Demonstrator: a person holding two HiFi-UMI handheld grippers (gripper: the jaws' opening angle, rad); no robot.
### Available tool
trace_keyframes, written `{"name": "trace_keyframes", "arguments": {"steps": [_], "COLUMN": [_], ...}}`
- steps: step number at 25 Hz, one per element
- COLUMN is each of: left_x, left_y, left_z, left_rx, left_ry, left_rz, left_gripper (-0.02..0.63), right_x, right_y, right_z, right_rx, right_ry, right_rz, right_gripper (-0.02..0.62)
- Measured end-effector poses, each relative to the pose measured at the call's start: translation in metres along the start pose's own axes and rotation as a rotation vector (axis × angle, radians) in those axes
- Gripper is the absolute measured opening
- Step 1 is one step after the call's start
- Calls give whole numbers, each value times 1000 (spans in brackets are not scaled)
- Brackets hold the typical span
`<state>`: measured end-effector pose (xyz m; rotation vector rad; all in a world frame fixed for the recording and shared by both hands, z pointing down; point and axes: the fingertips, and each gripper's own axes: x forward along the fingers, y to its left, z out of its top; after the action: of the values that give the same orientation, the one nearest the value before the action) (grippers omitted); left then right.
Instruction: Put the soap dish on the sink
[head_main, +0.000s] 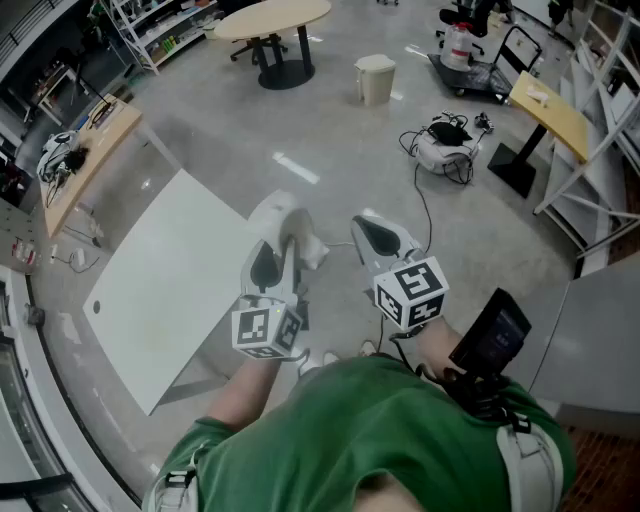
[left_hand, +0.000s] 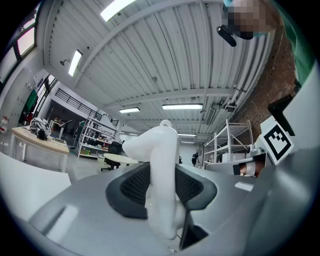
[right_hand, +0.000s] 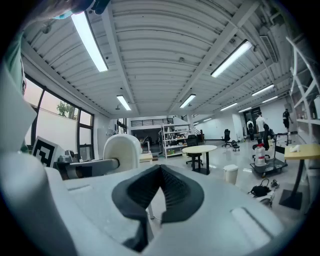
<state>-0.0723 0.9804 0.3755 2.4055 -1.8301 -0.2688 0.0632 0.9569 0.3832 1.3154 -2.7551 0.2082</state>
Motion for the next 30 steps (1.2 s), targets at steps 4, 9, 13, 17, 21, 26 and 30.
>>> {"name": "trace_keyframes", "arguments": {"steps": [4, 9, 13, 17, 21, 26, 30], "left_x": [-3, 0, 0, 1, 2, 1, 0], "left_y": [6, 7, 7, 9, 11, 26, 33], "left_z": [2, 1, -1, -8, -14, -18, -20], "left_rx": [-2, -6, -13, -14, -19, -35, -51], "left_ry": [-4, -2, -2, -3, -1, 4, 16], "left_rz": [11, 13, 13, -1, -11, -32, -58], "left_gripper": [144, 144, 144, 144, 144, 144, 144], "right_x": [4, 5, 5, 6, 6, 11, 13], "right_y": [5, 4, 5, 3, -3, -2, 1], "right_z": [3, 2, 4, 4, 2, -4, -10], "right_rx": [-5, -12, -19, -4, 4, 9, 1], "right_ry": [1, -2, -15, -31, -34, -31, -15], "right_rz": [9, 4, -1, -5, -28, -77, -113], "right_gripper": [2, 2, 2, 2, 2, 2, 2]}}
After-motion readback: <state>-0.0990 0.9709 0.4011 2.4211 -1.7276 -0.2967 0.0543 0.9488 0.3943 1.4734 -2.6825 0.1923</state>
